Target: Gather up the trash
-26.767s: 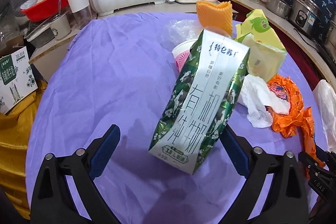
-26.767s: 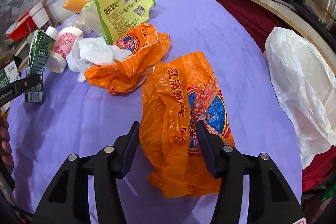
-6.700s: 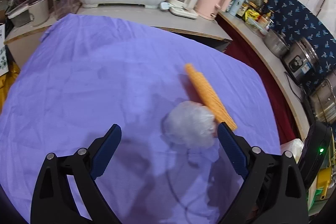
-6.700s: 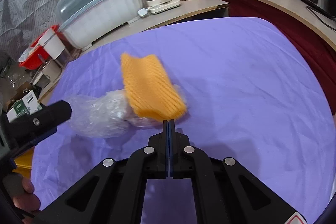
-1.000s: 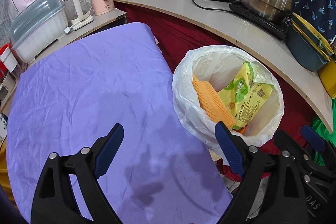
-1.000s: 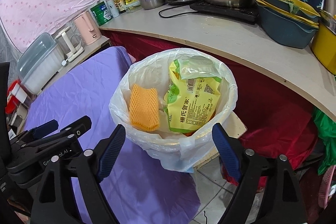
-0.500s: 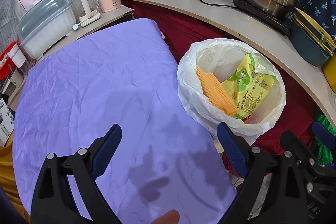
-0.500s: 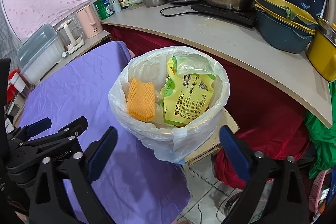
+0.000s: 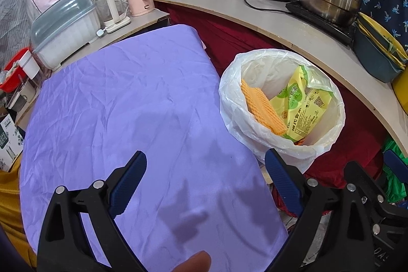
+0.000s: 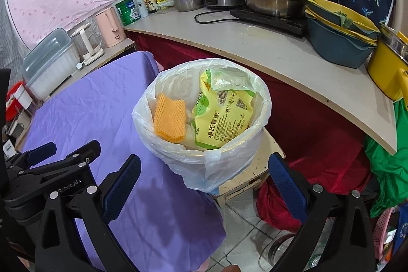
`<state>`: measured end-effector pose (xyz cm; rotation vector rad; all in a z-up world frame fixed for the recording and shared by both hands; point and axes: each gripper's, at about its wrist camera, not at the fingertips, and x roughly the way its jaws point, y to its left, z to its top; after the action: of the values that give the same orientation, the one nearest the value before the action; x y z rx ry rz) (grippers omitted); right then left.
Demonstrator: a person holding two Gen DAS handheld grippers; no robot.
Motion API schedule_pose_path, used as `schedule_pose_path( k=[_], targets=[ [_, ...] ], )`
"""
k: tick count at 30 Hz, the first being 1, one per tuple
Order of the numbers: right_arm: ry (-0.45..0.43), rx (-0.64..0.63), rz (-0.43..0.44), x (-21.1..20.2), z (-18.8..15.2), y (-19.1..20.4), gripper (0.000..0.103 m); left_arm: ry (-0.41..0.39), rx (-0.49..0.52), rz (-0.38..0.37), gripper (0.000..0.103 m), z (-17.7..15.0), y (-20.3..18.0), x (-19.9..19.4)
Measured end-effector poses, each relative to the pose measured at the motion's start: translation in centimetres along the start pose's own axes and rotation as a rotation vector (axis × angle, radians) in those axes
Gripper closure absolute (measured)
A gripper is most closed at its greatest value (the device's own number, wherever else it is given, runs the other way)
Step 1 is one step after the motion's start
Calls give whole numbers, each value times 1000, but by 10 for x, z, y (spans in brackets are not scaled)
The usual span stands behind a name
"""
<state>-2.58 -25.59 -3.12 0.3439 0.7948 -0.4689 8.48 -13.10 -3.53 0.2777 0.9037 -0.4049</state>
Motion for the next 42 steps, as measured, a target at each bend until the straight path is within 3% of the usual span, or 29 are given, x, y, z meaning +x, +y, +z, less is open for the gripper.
schedule_pose_path(
  k=[10, 42],
  targets=[
    [-37, -56, -49, -15, -4, -2, 7, -9, 10, 11, 13, -6, -2, -12],
    [-73, -65, -31, -42, -22, -4, 7, -23, -7, 30, 13, -30, 3, -37]
  ],
)
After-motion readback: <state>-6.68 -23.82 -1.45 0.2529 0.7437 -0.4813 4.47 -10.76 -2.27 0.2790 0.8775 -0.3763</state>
